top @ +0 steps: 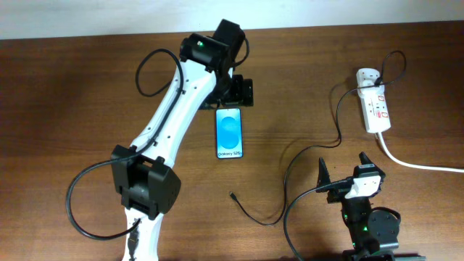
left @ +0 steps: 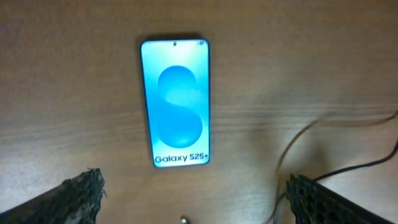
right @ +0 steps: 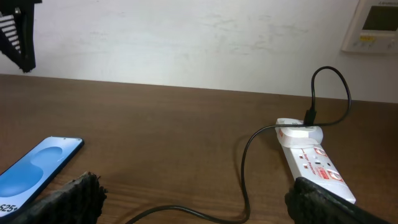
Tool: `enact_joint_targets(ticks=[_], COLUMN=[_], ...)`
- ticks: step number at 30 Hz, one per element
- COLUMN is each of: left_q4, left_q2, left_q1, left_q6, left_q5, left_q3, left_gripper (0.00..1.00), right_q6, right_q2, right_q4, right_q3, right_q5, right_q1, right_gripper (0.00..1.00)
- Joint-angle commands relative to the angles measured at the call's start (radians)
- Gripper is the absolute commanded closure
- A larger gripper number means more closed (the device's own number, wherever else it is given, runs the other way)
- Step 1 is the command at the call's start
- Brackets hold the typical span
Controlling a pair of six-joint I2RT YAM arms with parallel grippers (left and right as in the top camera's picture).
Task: Plug charger to phone and switch on socket
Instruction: 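Lower the left gripper over the phone's top edge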
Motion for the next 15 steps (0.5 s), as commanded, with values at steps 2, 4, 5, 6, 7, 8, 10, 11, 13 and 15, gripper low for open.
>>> enact_joint_targets(ticks=[2, 4, 5, 6, 7, 8, 10, 11, 13, 15], left_q4=[-0.03, -0.021, -0.013, -0.003, -0.003, -0.005, -0.008, -0.008, -0.007, -0.007], left_q2=[0.113, 0.155, 0.159, 0.159, 0.159, 0.159, 0.159, 0.161, 0.162, 0.162], left_q1=[0.019, 0.019, 0.019, 0.019, 0.019, 0.019, 0.017, 0.017, 0.017, 0.017], left_q6=[-0.029, -0.029, -0.029, -0.029, -0.029, -0.027, -0.024, -0.024, -0.025, -0.025], left_q5=[-0.034, -0.048, -0.05, -0.049, -0.049, -0.05, -0.054, -0.06, -0.071, -0.075], left_q3=[0.015, 0.015, 0.015, 0.015, 0.015, 0.015, 0.015, 0.015, 0.013, 0.01], left_gripper=[0.01, 0.01, 0.01, 0.01, 0.01, 0.01, 0.01, 0.01, 0.01, 0.01], right_q6=[0.005, 0.005, 0.005, 0.005, 0.005, 0.005, 0.005, 0.005, 0.005, 0.005], right_q2=[-0.006, -0.007, -0.007, -0.007, -0.007, -0.007, -0.006, -0.007, -0.007, -0.006], right_q4=[-0.005, -0.005, -0.005, -0.005, -0.005, -0.005, -0.005, -0.005, -0.005, -0.005], right_q3=[-0.005, -0.005, -0.005, -0.005, -0.005, -0.005, -0.005, -0.005, -0.005, -0.005], right_q5=[0.004, 0.004, 0.004, 0.004, 0.004, 0.004, 0.003, 0.004, 0.003, 0.004], right_q1=[-0.002, -0.002, -0.002, -0.002, -0.002, -0.002, -0.002, -0.002, -0.002, -0.002], right_gripper=[0.02, 0.02, 0.02, 0.02, 0.02, 0.02, 0.01, 0.02, 0.01, 0.02])
